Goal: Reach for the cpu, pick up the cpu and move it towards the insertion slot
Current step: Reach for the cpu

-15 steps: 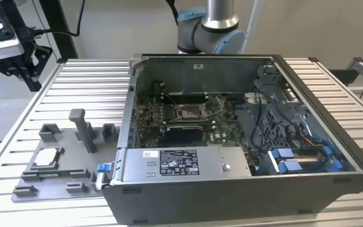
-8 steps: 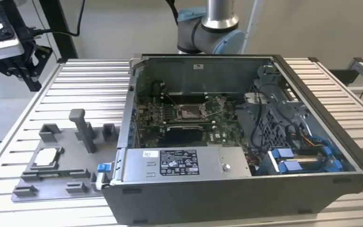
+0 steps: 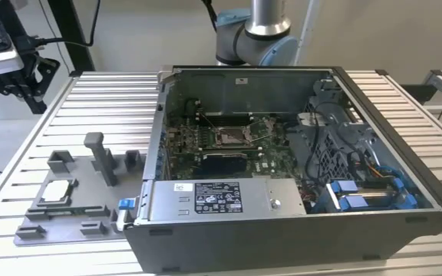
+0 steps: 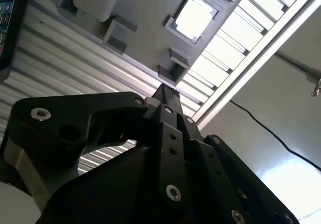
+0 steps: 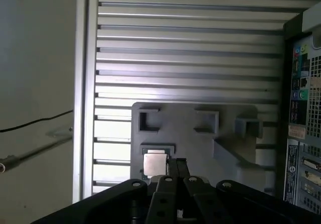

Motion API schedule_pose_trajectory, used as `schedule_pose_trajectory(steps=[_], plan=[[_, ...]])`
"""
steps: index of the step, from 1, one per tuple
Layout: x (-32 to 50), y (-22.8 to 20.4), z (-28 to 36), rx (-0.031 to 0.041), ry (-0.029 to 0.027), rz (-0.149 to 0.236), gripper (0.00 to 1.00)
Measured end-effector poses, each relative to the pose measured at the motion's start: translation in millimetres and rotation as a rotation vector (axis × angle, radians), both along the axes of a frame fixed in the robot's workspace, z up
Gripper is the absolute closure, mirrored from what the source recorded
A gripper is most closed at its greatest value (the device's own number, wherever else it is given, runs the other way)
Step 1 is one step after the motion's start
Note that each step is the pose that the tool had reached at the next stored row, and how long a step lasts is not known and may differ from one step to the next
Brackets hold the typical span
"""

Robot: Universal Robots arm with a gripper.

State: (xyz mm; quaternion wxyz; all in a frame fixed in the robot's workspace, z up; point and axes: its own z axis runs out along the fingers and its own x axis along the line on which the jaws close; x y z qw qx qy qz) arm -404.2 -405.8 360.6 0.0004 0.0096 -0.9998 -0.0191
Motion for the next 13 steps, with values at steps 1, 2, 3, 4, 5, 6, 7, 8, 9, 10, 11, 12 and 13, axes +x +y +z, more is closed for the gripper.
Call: schedule_pose_trajectory(steps=[1,2,3,4,5,6,7,8,9,10,11,12,13], plan=[[-1.0,-1.6,-0.4,0.0000,0.0000,0.000,1.00],[-2.1,-3.2,-0.7,0.0000,0.0001,0.000,1.00],[-3.3,-4.6,-1.1,-0.0001,0.0000,0.000,1.00],[-4.6,-6.1,-1.5,-0.0001,0.0001,0.000,1.00],[-6.0,-7.5,-2.0,-0.0001,0.0000,0.000,1.00],[-7.3,-8.3,-2.5,0.0000,0.0000,0.000,1.00],[-8.7,-9.0,-3.0,-0.0001,0.0000,0.000,1.00],[-9.9,-9.5,-3.6,0.0000,0.0000,0.000,1.00],[-10.7,-10.0,-4.1,-0.0001,0.0000,0.000,1.00],[-11.4,-10.6,-4.6,0.0000,0.0000,0.000,1.00],[-12.0,-11.1,-4.9,0.0000,-0.0002,0.000,1.00],[-12.0,-11.1,-4.9,0.0000,-0.0001,0.001,1.00],[-12.0,-11.1,-4.9,0.0000,-0.0001,0.002,1.00]])
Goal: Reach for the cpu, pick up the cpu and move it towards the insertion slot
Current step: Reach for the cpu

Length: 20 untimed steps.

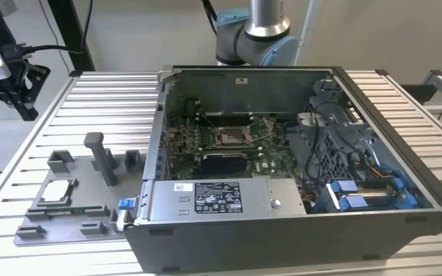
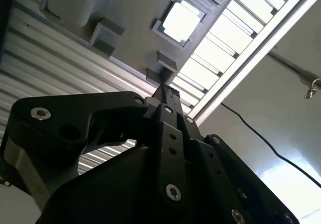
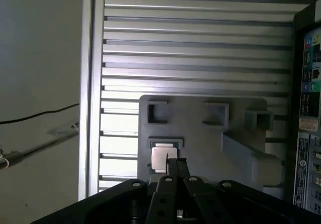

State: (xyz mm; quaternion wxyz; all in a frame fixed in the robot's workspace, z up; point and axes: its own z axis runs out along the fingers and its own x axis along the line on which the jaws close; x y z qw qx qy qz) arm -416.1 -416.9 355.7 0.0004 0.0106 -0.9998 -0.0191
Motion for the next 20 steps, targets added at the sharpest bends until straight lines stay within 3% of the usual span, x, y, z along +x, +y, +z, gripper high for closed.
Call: schedule_pose_trajectory(steps=[7,8,20], plan=[[0.0,0.0,0.0,0.0000,0.0001,0.006,1.00],[0.0,0.0,0.0,0.0000,0.0001,0.006,0.00],[0.0,0.0,0.0,-0.0001,0.0001,0.016,0.00]])
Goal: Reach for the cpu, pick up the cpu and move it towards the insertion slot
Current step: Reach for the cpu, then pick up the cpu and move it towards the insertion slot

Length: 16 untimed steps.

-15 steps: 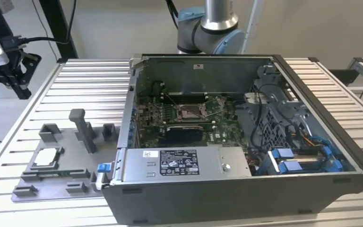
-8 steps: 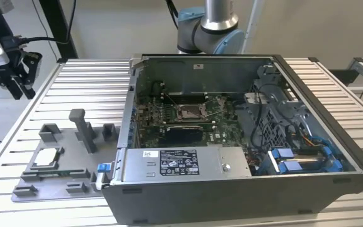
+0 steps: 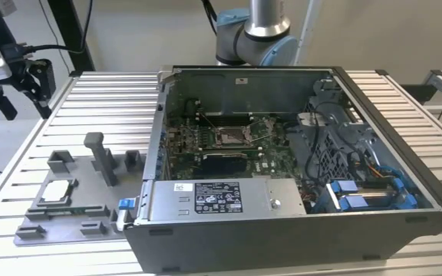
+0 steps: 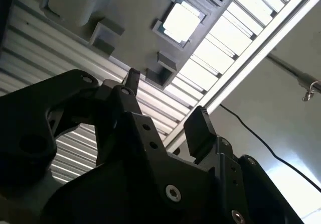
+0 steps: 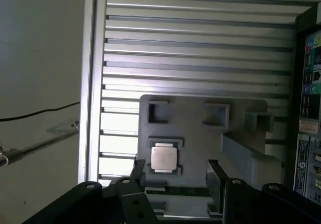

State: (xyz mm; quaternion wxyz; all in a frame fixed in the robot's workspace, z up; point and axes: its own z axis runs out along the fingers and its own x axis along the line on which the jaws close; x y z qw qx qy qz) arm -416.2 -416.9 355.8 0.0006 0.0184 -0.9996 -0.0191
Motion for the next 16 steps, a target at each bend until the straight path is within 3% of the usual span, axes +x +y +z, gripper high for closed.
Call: schedule_pose_trajectory(steps=[10,16], plan=[[0.1,0.1,-0.5,0.0001,0.0000,0.006,0.00],[0.0,0.0,-10.2,0.0001,0.0000,0.003,0.00]])
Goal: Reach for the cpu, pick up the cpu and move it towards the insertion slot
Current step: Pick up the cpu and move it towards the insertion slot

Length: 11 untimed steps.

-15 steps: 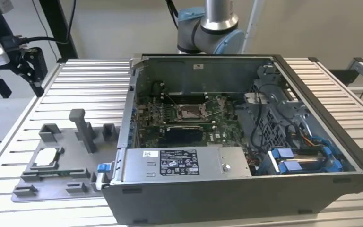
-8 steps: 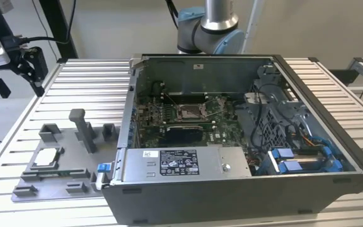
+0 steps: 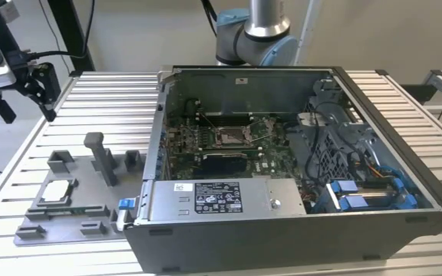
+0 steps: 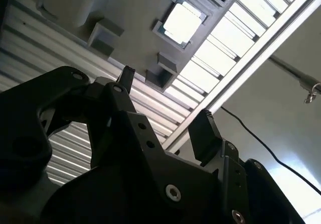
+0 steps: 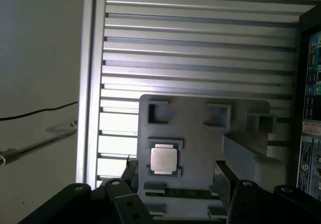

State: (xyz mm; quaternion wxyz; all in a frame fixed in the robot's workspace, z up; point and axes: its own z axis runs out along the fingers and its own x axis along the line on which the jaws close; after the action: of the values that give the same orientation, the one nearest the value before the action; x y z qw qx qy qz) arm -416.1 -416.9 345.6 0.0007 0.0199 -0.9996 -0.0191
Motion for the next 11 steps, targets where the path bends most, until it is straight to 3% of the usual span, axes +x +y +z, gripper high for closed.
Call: schedule_pose_trajectory(steps=[11], plan=[[-2.1,0.0,-19.9,-0.0023,0.0000,-0.021,0.00]])
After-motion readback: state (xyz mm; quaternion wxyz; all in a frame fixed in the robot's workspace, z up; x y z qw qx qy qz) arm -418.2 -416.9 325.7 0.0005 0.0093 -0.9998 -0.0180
